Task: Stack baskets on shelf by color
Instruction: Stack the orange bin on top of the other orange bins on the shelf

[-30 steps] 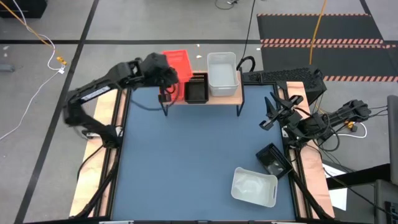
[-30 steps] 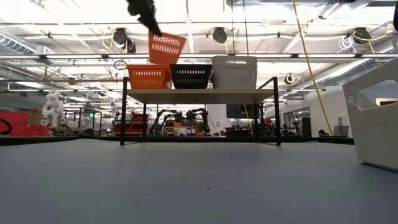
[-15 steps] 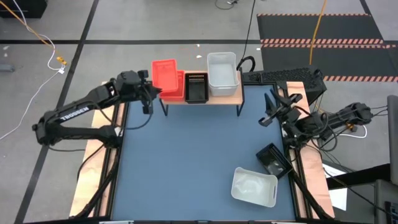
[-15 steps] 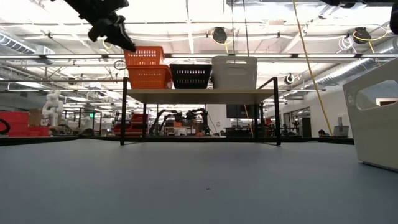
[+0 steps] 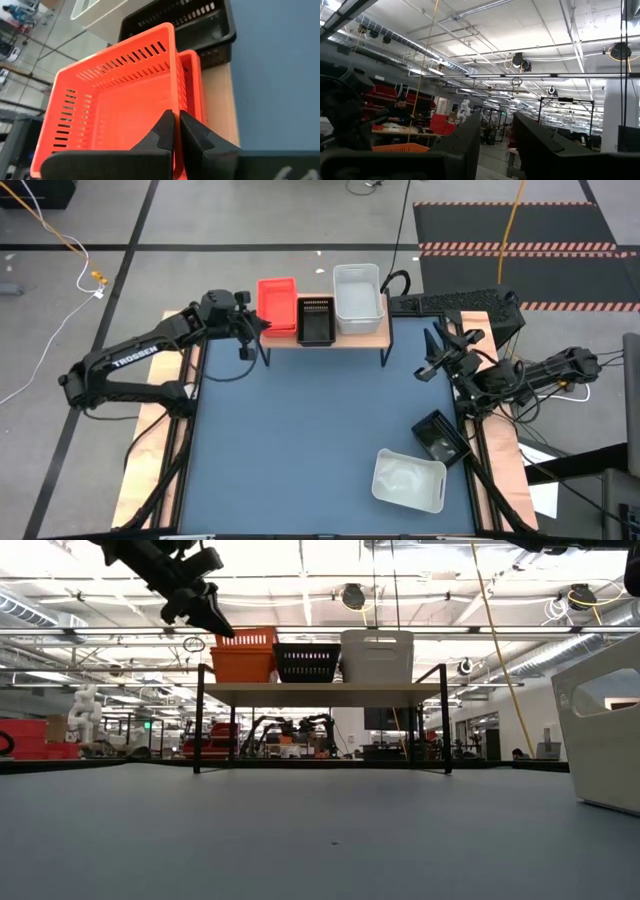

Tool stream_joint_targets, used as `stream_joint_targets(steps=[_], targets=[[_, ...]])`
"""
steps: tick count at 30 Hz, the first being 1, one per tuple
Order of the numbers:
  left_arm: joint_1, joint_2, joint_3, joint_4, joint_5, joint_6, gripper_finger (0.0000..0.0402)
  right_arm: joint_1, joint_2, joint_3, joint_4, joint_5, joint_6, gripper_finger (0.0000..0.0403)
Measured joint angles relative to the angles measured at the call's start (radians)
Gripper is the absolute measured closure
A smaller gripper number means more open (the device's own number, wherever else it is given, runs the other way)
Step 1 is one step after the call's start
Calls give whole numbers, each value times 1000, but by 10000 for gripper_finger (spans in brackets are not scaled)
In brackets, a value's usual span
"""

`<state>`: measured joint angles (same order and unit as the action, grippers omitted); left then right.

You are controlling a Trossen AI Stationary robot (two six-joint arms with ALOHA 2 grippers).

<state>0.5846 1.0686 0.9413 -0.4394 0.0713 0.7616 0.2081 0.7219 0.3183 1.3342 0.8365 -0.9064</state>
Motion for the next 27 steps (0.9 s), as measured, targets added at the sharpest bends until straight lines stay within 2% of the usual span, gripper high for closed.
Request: stream_joint_targets(steps=[5,14,27], targets=[[0,39,0,0,15,11,395,0,0,0,-10,5,-12,294],[0,65,0,23,16,-8,344,0,0,0,-19,33,-21,294],[0,62,0,25,11,-87,339,0,0,0,-37,34,4,294]])
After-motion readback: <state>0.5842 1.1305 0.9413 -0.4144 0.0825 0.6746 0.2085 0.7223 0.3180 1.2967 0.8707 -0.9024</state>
